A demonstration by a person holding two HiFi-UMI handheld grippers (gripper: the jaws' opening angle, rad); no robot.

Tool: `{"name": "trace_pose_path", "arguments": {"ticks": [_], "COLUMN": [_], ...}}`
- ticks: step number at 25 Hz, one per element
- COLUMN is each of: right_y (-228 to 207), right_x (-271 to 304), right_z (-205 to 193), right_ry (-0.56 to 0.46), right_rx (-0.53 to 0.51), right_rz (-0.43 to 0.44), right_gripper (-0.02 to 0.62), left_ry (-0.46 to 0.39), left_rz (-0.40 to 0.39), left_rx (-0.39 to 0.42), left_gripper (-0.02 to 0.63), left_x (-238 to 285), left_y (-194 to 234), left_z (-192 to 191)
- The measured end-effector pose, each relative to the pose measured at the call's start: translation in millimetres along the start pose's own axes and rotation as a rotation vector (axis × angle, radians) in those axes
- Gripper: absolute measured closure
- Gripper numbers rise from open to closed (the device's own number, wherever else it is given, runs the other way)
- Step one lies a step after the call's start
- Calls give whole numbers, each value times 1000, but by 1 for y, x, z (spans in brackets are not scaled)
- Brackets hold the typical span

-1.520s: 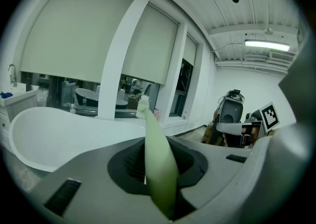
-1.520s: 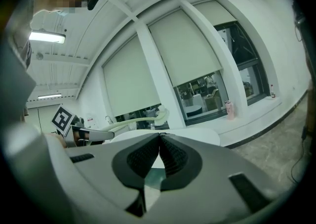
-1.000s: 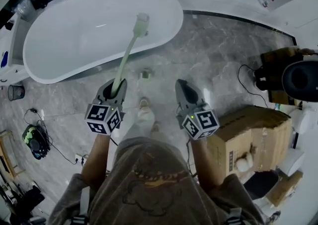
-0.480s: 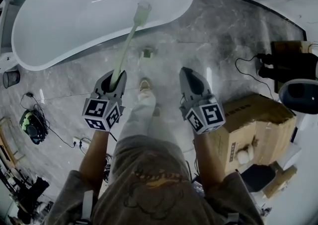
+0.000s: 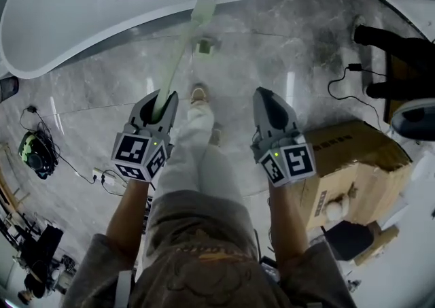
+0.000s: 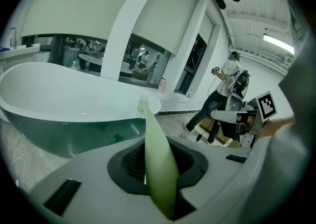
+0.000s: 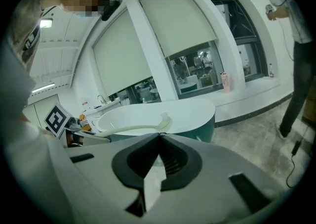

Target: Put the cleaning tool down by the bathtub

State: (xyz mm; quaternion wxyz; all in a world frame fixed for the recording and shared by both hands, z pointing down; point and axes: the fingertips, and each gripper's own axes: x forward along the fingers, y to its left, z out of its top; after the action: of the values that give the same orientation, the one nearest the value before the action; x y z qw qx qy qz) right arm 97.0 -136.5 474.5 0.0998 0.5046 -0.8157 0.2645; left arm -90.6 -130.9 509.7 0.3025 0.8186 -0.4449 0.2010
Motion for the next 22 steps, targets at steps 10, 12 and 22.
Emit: {"name": "trace_pose_path", "arguments": {"ticks": [10, 12, 22], "right_y": [-9, -10, -19], "right_x": [17, 21, 30], "right_z": [-63, -68, -81], "right_ry": [35, 33, 47], "right_rx": [23, 27, 40], "right_rz": [11, 8, 10], "right_gripper": [597, 597, 597], "left_ry": [35, 37, 66], "left_rz": [-1, -2, -6], "left_rx": [-17, -19, -24], "left_gripper": [532, 532, 532], "left_x": [24, 27, 63], "left_y": [8, 10, 16], "left_z": [-62, -67, -83]}}
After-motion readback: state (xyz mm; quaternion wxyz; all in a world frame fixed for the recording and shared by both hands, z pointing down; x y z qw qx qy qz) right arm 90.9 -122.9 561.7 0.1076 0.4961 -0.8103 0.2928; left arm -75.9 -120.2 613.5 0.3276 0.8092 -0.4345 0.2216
